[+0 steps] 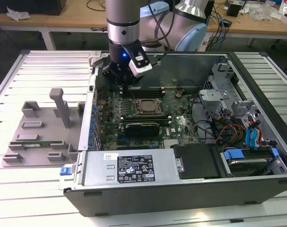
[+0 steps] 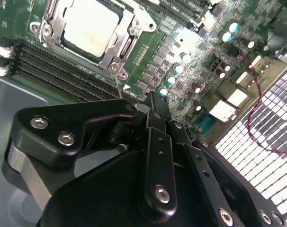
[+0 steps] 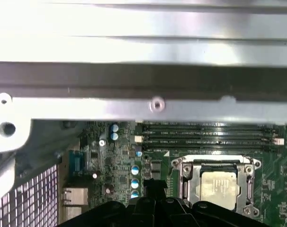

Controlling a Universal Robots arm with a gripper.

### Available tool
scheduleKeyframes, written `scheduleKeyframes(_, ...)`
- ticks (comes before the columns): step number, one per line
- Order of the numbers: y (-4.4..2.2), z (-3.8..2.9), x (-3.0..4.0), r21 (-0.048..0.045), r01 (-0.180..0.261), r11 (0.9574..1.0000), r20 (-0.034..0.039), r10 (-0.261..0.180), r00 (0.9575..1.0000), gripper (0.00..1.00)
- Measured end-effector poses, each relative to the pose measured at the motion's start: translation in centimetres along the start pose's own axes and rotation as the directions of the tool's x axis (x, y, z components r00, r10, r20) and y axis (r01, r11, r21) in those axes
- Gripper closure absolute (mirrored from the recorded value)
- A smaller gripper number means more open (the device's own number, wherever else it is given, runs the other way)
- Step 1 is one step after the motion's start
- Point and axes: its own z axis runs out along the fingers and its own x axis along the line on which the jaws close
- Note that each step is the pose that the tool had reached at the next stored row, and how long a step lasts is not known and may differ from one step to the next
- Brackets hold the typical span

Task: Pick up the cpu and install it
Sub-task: 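Install the first cpu locking lever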

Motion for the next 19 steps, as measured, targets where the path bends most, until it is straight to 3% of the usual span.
scheduleKeyframes(7,1.19,-0.26,0.09,-0.0064,0.000,1.0000,0.0000,0.000,1.0000,0.89)
scheduleKeyframes(19,1.24,-0.54,0.08,-0.0094,0.000,1.0000,0.0006,0.000,1.0000,0.89)
